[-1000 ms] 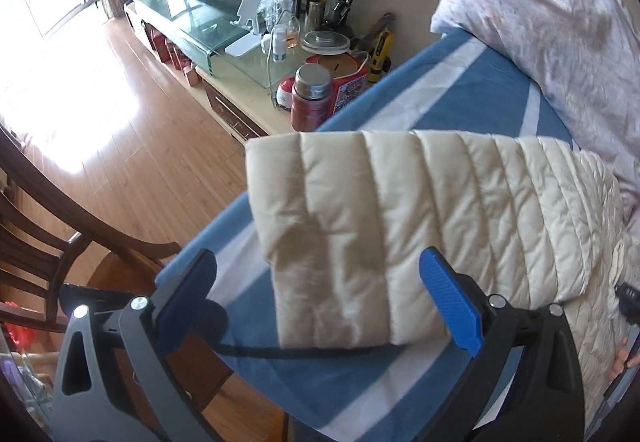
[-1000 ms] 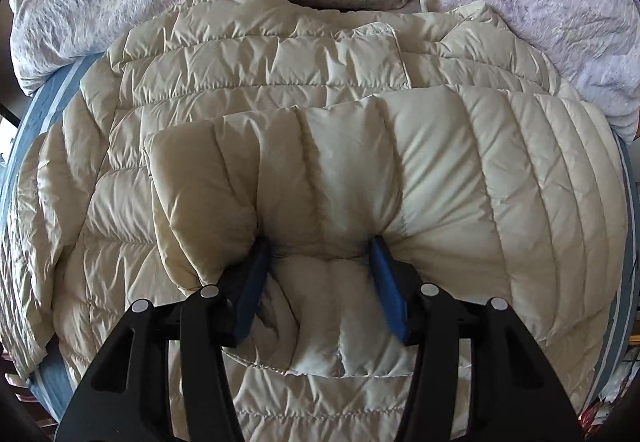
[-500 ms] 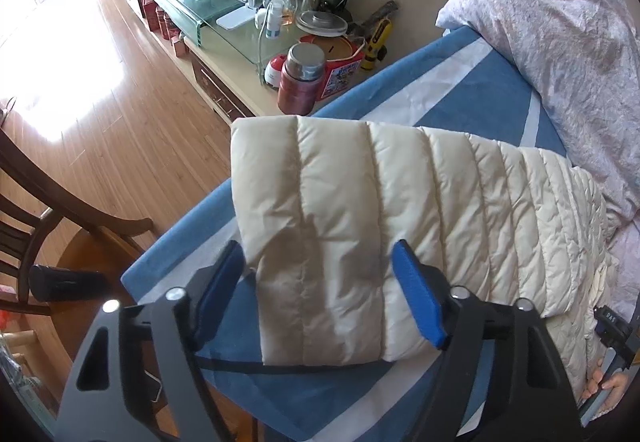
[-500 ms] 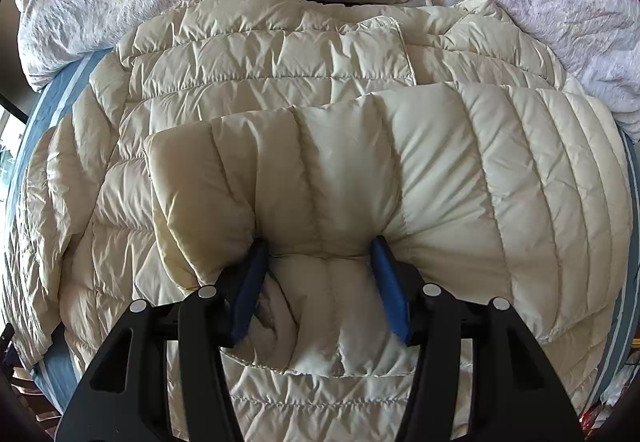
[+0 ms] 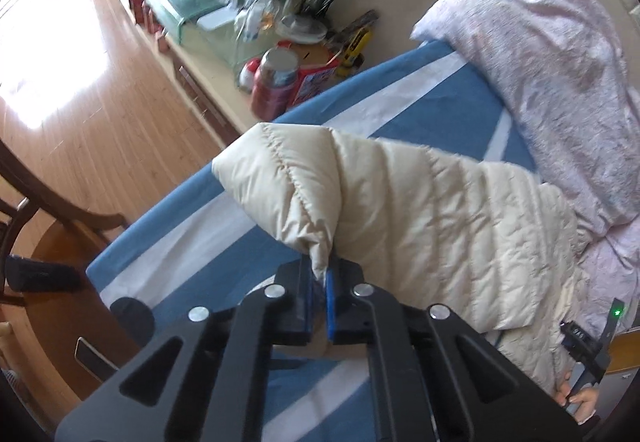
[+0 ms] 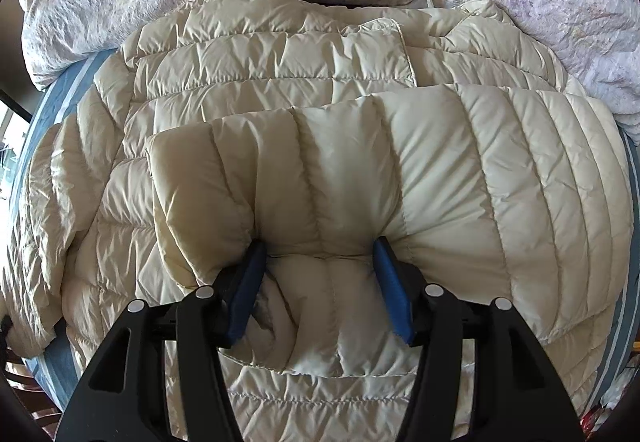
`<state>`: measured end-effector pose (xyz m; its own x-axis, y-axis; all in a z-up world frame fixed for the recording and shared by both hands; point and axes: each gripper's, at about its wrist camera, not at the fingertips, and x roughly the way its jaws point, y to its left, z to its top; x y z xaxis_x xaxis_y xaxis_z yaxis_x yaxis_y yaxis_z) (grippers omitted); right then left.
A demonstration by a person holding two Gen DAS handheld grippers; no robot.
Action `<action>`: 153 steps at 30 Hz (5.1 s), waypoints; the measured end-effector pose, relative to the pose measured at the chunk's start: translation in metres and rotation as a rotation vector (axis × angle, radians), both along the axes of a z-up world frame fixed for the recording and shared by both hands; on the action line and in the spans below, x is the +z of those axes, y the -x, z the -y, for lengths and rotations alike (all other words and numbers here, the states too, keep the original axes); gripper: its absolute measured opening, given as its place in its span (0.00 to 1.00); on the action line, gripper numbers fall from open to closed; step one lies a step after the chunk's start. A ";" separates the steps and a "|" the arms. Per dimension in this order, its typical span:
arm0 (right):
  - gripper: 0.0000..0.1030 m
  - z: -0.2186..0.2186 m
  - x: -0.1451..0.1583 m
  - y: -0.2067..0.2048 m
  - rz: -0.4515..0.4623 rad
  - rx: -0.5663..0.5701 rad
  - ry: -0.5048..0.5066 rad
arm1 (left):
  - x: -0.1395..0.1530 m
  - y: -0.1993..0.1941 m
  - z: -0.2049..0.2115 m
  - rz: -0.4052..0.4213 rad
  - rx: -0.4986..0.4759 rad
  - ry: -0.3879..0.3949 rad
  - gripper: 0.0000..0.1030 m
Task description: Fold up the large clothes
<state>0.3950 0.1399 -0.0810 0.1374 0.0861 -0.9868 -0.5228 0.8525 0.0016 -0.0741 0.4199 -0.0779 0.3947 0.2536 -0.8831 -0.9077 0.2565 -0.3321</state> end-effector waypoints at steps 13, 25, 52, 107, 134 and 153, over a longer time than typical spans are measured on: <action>0.78 0.025 0.036 -0.004 -0.025 -0.032 -0.165 | 0.116 -0.128 0.056 0.170 -0.324 -0.202 0.04; 0.80 0.102 0.066 0.006 0.058 -0.090 -0.222 | 0.131 -0.284 0.193 0.223 -0.711 -0.188 0.04; 0.80 0.234 0.058 0.005 0.087 -0.262 -0.220 | 0.056 -0.415 0.345 0.120 -0.980 -0.051 0.49; 0.70 0.128 0.008 -0.030 0.028 -0.154 -0.321 | 0.008 -0.306 0.201 -0.153 -0.738 -0.203 0.71; 0.79 0.357 0.006 0.088 -0.121 -0.234 -0.197 | -0.003 -0.104 0.255 -0.244 -0.675 -0.186 0.73; 0.64 0.419 -0.017 0.124 -0.291 -0.256 -0.387 | -0.028 -0.044 0.297 -0.188 -0.642 -0.069 0.58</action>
